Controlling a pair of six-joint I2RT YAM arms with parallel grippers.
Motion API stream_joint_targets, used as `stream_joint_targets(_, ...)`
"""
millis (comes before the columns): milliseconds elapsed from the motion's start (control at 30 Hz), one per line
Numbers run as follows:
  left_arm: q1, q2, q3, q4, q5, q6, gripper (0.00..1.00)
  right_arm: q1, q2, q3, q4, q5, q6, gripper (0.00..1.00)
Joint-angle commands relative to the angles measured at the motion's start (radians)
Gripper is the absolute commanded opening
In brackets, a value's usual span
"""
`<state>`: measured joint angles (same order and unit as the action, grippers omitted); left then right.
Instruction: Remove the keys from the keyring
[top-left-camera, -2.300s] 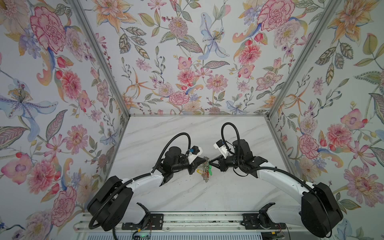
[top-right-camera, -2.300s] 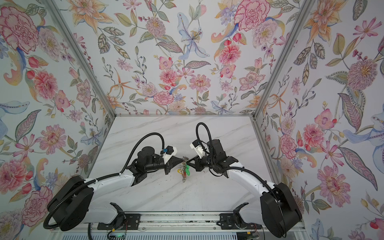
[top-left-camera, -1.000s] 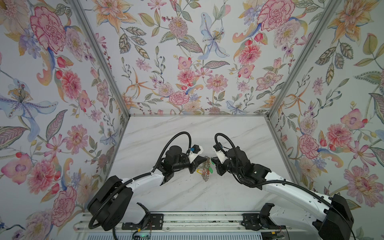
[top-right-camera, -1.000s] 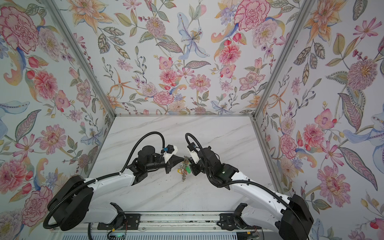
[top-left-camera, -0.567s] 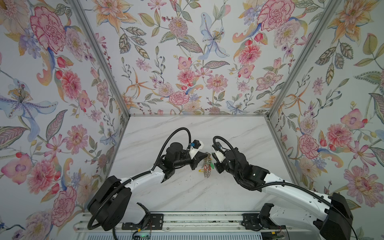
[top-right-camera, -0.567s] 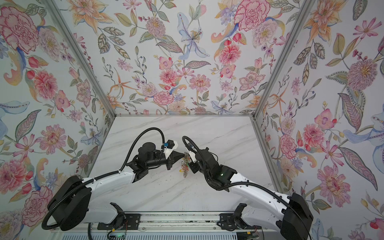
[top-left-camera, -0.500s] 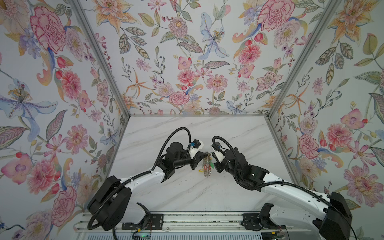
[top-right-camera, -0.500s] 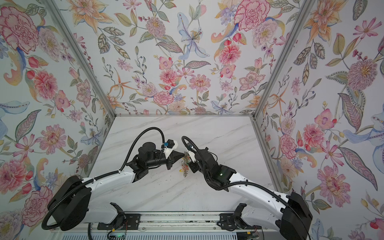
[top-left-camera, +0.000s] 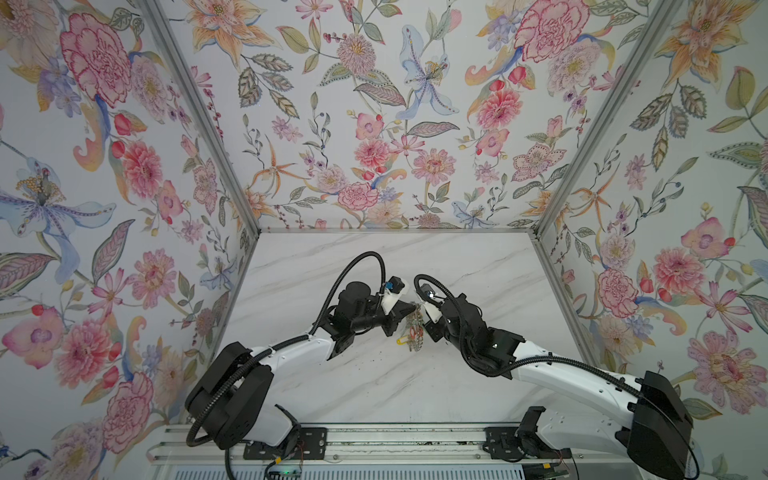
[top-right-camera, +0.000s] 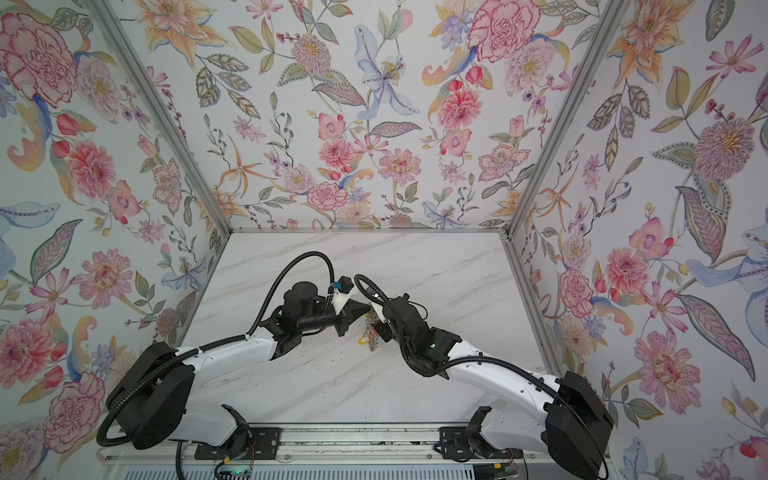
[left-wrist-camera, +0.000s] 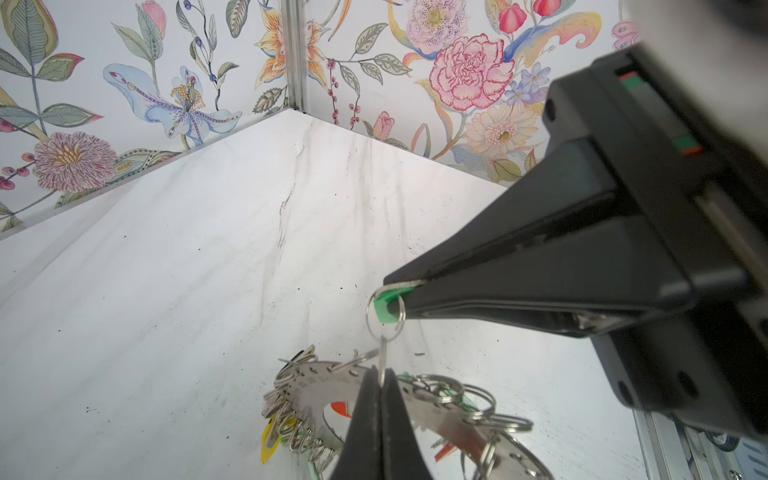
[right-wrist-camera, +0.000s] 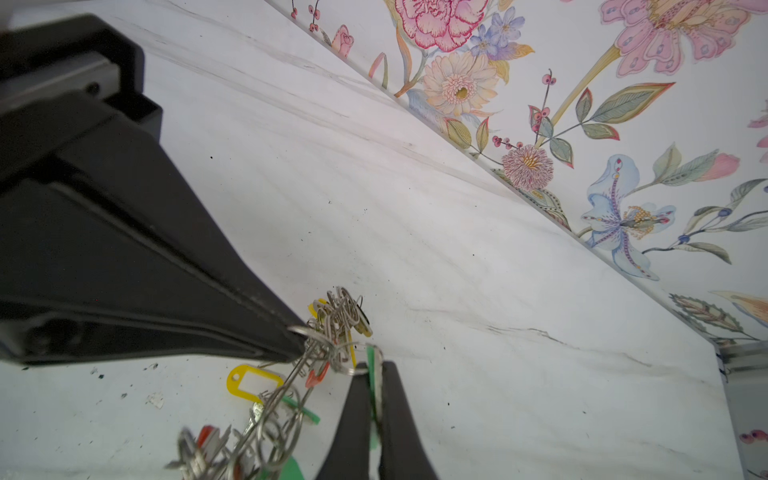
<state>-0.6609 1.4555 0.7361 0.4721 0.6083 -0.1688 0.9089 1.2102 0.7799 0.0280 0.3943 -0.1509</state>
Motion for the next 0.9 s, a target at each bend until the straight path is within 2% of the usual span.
stream_joint_targets(0,0.016,0.037,-0.020,-0.142,-0.010,0.002,0.00,-0.039,-0.023,0.063,0.148,0.216,-0.036,0.00)
stream_joint_targets(400,0.047,0.075,-0.026,-0.154,0.005,0.000,0.00,-0.030,-0.058,0.068,0.206,0.201,-0.050,0.00)
stream_joint_targets(867,0.058,0.098,-0.032,-0.119,0.042,-0.020,0.00,0.036,-0.148,0.052,0.260,0.059,-0.079,0.00)
